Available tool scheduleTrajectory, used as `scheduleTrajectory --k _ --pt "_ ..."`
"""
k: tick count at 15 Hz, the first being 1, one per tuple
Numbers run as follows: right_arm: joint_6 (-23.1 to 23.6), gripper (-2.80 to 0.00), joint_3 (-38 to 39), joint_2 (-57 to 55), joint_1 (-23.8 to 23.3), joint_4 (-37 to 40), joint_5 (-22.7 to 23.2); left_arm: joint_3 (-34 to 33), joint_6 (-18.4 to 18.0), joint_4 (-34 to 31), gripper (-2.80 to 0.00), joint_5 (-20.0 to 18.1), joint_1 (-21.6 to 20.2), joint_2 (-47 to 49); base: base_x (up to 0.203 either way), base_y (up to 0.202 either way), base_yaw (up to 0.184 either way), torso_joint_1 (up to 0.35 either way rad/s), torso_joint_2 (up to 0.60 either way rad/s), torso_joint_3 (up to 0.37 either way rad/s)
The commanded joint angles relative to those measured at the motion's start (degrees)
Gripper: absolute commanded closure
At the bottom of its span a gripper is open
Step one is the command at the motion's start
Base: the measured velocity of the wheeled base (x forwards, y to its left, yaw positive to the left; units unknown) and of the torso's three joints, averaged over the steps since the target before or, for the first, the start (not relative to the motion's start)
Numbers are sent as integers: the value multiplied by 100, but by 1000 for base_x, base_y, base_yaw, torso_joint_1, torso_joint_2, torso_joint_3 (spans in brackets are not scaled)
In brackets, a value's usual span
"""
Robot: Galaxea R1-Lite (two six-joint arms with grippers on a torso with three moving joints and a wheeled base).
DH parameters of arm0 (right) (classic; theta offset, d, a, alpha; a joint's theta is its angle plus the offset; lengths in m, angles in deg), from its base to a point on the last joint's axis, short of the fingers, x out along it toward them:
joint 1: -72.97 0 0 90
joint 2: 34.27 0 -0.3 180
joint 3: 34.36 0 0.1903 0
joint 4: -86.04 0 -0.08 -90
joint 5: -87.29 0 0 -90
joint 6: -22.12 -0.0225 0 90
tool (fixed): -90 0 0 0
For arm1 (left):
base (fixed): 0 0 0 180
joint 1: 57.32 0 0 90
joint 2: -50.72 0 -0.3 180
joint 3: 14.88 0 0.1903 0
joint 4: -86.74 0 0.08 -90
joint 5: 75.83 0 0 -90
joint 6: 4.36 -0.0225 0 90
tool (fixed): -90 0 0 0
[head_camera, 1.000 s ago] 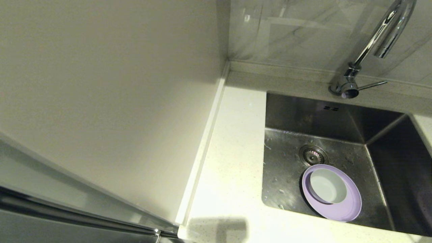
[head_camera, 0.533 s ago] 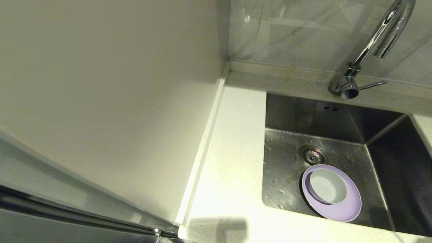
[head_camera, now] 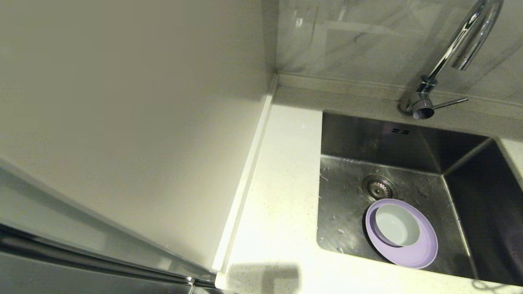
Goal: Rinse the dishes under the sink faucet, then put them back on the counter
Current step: Place the bowl on the table
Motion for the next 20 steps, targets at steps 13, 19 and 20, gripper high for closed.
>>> scheduleTrajectory --k 13,19,20 --pt "33 -280 -1482 -3635 2515 3 500 -17 7 5 0 0 -1 0 0 0 0 0 0 0" --pt "-404 -280 -887 -4057 3666 16 548 -18 7 5 0 0 -1 0 0 0 0 0 0 0" --pt "-417 -280 -797 -4196 3663 13 597 -18 7 5 0 0 -1 0 0 0 0 0 0 0"
